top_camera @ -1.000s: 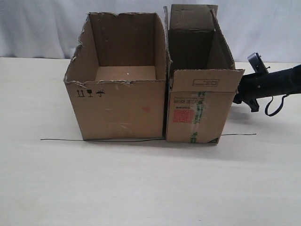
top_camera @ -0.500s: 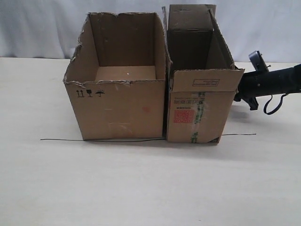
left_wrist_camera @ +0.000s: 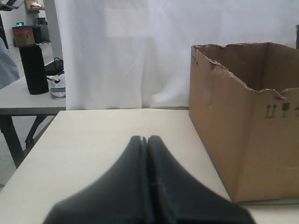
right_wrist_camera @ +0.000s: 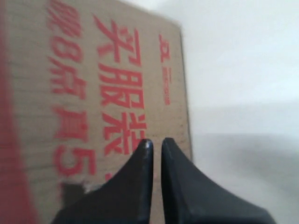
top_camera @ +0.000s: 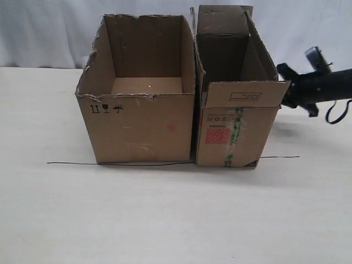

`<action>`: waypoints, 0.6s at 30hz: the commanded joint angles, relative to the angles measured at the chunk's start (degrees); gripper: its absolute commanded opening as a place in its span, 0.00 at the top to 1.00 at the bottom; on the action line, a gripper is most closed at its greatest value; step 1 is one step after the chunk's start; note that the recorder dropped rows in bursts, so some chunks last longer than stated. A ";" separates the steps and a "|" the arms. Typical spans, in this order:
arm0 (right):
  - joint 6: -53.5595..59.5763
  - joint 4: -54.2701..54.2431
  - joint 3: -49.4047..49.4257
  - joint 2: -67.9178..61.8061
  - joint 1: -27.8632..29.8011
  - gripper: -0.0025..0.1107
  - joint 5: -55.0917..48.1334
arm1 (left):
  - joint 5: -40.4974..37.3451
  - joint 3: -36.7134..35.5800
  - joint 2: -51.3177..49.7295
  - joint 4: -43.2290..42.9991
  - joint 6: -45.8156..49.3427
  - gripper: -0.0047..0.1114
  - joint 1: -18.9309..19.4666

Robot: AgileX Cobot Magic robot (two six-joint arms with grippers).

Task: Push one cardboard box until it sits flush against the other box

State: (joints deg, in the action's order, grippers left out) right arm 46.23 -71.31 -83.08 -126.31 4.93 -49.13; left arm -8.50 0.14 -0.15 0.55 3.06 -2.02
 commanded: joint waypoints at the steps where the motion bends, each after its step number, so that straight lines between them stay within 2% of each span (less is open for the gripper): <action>1: -7.23 15.83 0.08 10.33 2.98 0.93 -0.29 | 0.36 -0.14 0.15 -0.06 -0.21 0.96 0.00; 4: -15.75 31.92 2.55 18.66 2.88 0.93 -1.37 | 0.36 -0.14 0.15 -0.06 -0.21 0.96 0.00; 7: -19.37 39.48 7.81 27.02 2.88 0.93 -4.03 | 0.36 -0.14 0.15 -0.06 -0.21 0.96 0.00; 12: -18.75 39.47 20.82 41.65 2.88 0.93 -3.68 | 0.25 -0.14 0.15 -0.06 -0.21 0.96 0.00; 18: -11.53 31.20 36.63 55.64 0.98 0.93 -3.11 | 0.25 -0.14 0.15 -0.06 -0.21 0.96 0.00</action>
State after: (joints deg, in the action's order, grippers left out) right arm 31.28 -37.19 -51.55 -75.52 7.33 -52.35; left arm -8.50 0.14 -0.15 0.55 3.06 -2.02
